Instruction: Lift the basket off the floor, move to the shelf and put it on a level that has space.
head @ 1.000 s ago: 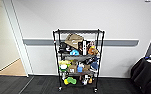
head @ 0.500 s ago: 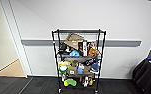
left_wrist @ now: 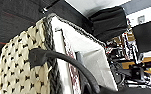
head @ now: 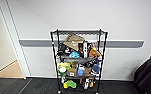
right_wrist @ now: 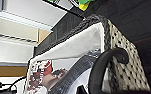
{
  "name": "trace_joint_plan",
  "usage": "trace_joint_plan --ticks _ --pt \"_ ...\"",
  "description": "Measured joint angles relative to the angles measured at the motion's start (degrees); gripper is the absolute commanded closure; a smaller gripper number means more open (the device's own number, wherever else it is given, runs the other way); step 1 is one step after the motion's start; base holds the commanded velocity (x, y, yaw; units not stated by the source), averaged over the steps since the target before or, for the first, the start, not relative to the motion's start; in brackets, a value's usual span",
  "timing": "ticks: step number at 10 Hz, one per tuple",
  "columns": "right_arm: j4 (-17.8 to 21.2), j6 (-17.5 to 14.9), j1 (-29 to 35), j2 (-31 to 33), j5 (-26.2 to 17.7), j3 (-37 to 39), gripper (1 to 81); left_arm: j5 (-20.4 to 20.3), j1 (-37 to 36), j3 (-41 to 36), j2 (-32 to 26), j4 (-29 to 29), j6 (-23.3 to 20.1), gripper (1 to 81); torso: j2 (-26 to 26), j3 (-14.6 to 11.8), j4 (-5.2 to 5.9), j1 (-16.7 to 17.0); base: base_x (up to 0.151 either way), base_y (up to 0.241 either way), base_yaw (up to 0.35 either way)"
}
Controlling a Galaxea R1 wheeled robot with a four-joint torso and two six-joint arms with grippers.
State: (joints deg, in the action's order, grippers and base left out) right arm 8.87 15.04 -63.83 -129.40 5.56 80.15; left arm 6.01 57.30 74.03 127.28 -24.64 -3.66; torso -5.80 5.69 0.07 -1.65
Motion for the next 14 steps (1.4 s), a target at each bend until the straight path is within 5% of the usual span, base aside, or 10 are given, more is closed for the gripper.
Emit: trace_joint_plan --ticks 4,8,14 --pt "-0.2 0.0 0.44 -0.06 -0.07 0.0 81.1 -0.17 0.04 0.0 0.0 0.0 -0.02 81.1 0.0 0.0 0.0 0.0 0.094 0.0 0.0" --pt "-0.83 0.02 1.56 -0.22 -0.79 0.0 81.1 -6.11 2.46 -0.02 0.04 -0.02 -0.39 81.1 0.0 0.0 0.0 0.02 0.089 0.0 0.0" --pt "-0.98 0.59 2.43 -0.01 -1.13 -0.83 81.1 -7.0 3.45 -0.02 -0.05 -0.05 -0.56 81.1 -0.05 0.0 0.0 0.09 0.099 0.0 0.0"
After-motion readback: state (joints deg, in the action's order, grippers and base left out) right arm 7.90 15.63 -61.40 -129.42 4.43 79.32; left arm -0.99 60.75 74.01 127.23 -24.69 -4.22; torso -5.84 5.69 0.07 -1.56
